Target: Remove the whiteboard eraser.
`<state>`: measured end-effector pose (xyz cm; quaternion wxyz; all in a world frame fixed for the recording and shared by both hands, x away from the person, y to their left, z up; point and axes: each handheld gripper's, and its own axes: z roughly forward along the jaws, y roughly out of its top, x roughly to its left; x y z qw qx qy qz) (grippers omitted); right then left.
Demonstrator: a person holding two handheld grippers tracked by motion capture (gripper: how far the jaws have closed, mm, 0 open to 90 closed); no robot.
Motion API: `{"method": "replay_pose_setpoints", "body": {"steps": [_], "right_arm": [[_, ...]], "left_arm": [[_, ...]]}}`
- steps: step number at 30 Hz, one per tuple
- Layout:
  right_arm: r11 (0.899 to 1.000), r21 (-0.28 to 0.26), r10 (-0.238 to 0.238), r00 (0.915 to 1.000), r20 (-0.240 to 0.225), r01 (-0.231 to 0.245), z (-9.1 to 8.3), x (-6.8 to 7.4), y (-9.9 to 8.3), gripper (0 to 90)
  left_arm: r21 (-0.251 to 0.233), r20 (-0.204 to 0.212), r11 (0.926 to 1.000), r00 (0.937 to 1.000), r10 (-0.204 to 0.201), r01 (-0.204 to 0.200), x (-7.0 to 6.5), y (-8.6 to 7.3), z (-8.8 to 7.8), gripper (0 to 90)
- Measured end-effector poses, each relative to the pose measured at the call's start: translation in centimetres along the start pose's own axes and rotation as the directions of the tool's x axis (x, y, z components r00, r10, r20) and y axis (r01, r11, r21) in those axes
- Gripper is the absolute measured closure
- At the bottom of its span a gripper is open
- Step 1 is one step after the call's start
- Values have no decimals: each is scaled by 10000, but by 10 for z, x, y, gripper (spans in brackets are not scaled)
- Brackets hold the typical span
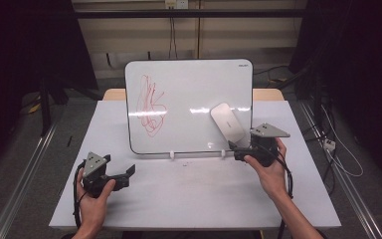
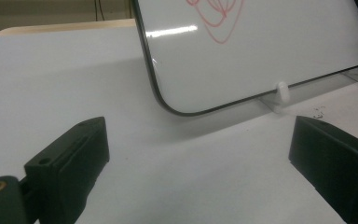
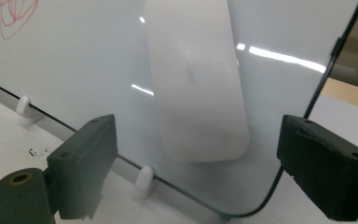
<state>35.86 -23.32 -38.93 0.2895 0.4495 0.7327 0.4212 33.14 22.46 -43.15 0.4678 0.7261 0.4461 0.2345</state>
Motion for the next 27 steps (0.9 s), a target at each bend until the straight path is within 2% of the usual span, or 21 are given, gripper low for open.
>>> {"method": "replay_pose_setpoints", "body": {"steps": [2, 4, 8, 14, 17, 27], "right_arm": [[9997, -40, -246, 9995, 210, 247, 2, 0, 5, 124], [9997, -13, -261, 9996, 129, 262, 5, -1, 9, 107], [9988, 110, -473, 9985, 275, 470, 14, 0, 17, 109], [9975, -68, -691, 9959, 586, 696, 23, 0, 24, 138], [9961, 37, -880, 9931, 780, 880, 28, 0, 25, 155], [9939, 151, -1103, 9906, 810, 1094, 38, 3, 29, 175]], "left_arm": [[23, -8, 10000, 10000, -66, 66, 0, 0, 1, 51], [21, 8, 10000, 10000, -52, 52, -1, -1, 1, 52], [95, 16, 10000, 10000, -18, 18, -1, -1, 1, 54], [130, 21, 9999, 10000, 31, -32, -1, -1, 1, 54], [131, 46, 9999, 10000, -2, 1, -1, -1, 1, 54], [139, 79, 9999, 10000, 50, -51, -1, -2, 0, 54]]}}
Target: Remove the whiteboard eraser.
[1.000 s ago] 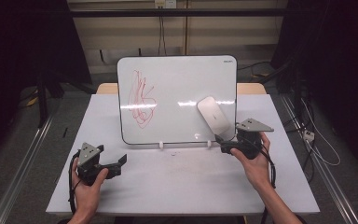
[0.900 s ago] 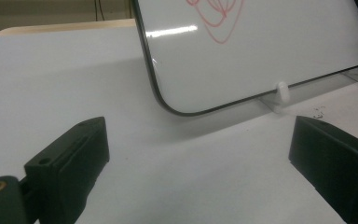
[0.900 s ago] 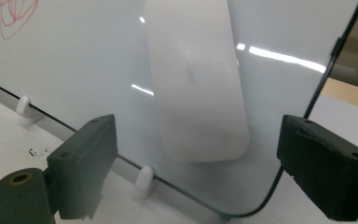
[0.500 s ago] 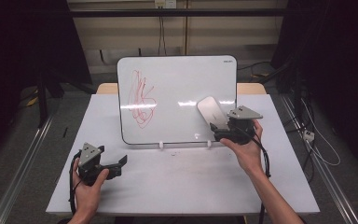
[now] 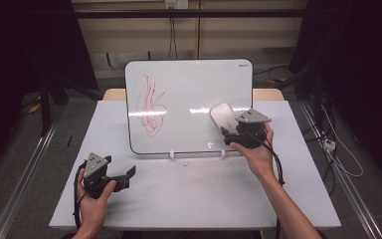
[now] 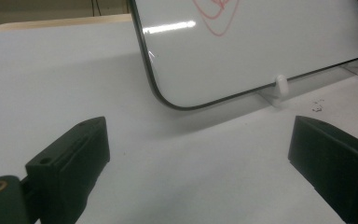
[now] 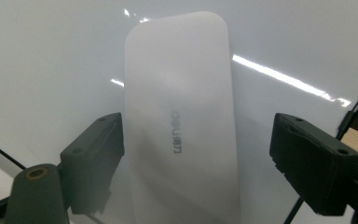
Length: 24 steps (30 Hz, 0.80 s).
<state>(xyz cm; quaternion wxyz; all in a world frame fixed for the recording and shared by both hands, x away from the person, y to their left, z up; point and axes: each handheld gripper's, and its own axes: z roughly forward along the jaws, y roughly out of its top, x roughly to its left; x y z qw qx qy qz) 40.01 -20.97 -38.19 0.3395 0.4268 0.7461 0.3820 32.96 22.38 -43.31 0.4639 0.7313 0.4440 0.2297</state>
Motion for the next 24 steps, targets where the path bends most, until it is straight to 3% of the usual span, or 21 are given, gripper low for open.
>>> {"method": "replay_pose_setpoints", "body": {"steps": [3, 10, 18, 24], "right_arm": [[10000, 76, -24, 10000, 24, 24, 3, 1, 2, 175], [9975, 377, -606, 9972, 429, 590, 13, 9, 2, 167], [9969, 504, -621, 9973, 381, 602, 17, 14, 1, 206], [9966, 544, -648, 9968, 477, 622, 20, 15, 1, 283]], "left_arm": [[-47, 21, 10000, 10000, -3, 3, 0, 0, -2, 54], [-30, 92, 9999, 9998, -156, 156, 2, -3, -4, 54], [-26, 96, 10000, 9999, -63, 64, 1, -2, -4, 54], [-21, 95, 9999, 9999, -120, 120, 1, -1, -3, 54]]}}
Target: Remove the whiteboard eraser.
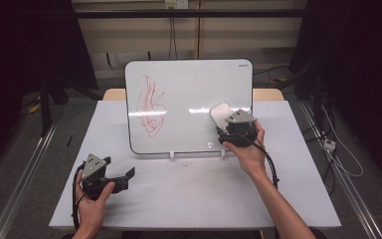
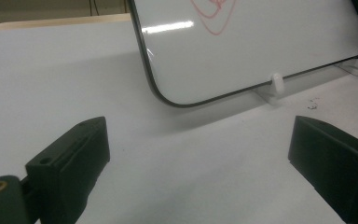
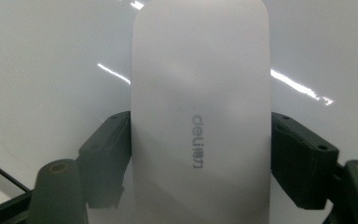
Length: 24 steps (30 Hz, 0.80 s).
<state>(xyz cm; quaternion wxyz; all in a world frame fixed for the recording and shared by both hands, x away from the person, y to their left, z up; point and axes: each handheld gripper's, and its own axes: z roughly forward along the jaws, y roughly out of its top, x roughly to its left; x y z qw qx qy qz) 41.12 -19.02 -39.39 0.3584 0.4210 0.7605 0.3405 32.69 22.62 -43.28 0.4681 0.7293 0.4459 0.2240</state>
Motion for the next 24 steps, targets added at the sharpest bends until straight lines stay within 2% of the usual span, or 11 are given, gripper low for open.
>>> {"method": "replay_pose_setpoints", "body": {"steps": [5, 11, 20, 24], "right_arm": [[9998, 141, -178, 9993, 336, 173, 3, 4, 2, 298], [9992, 269, -314, 9982, 506, 301, 3, 7, 3, 303], [9980, 589, -274, 9984, 486, 245, 3, 6, 7, 309], [9981, 619, -86, 9992, 400, 61, 3, 5, 7, 309]], "left_arm": [[32, 13, 9999, 9999, 105, -105, 1, -1, -1, 56], [16, -16, 10000, 10000, 55, -55, 2, -1, -2, 56], [20, 4, 10000, 10000, 17, -17, 1, -1, -2, 56], [11, -22, 10000, 10000, 41, -41, 2, -1, -3, 56]]}}
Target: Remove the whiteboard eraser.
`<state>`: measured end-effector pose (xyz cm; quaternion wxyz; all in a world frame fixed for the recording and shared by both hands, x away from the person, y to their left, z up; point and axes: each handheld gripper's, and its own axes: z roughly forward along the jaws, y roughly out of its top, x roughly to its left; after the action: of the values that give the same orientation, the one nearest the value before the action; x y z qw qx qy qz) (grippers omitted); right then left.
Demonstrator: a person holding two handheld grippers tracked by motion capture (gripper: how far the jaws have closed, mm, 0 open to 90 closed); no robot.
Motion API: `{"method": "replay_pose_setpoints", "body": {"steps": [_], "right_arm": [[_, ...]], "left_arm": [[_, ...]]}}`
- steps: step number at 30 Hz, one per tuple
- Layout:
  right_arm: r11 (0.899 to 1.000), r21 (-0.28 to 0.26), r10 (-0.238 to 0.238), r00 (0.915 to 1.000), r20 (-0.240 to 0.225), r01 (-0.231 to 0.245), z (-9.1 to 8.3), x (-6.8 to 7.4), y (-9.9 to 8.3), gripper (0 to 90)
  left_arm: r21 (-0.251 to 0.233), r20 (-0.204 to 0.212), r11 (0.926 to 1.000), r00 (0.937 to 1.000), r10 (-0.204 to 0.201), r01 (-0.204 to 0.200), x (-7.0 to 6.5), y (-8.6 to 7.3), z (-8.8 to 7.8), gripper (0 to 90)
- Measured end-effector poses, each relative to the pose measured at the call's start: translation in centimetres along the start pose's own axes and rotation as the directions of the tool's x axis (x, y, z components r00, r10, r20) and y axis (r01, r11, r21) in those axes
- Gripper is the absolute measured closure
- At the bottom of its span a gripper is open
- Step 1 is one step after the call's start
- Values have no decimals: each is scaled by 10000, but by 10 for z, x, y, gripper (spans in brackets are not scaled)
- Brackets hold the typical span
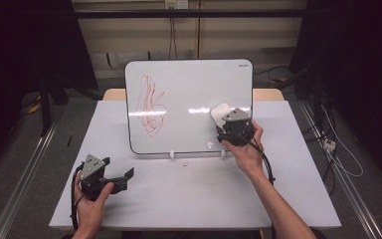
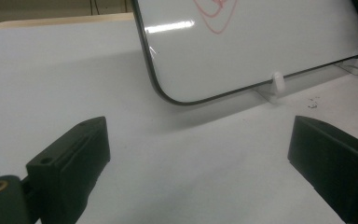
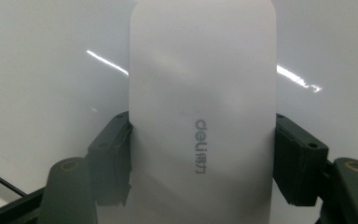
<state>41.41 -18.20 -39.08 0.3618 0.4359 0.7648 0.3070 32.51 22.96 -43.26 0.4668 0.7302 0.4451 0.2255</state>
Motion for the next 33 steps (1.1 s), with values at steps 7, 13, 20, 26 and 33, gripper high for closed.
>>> {"method": "replay_pose_setpoints", "body": {"steps": [7, 13, 20, 26, 33], "right_arm": [[9987, -83, 495, 9979, -429, -499, -1, -5, -1, 309], [9955, -88, 930, 9916, -900, -942, -2, -9, -3, 309], [9926, -217, 1162, 9855, -1239, -1198, -3, -11, -7, 310], [9909, -265, 1271, 9828, -1342, -1318, -4, -12, -9, 311], [9891, -624, 1231, 9815, -1463, -1333, -12, -11, -5, 311]], "left_arm": [[-39, 14, 10000, 10000, 5, -5, 0, 0, 0, 56], [-28, -12, 10000, 10000, -46, 46, 1, 0, 0, 57], [-13, -3, 10000, 10000, -53, 53, 1, 0, -1, 56], [23, -38, 9999, 9999, -120, 120, 3, -1, -1, 56], [18, 11, 9996, 9996, -290, 290, 7, -4, -3, 56]]}}
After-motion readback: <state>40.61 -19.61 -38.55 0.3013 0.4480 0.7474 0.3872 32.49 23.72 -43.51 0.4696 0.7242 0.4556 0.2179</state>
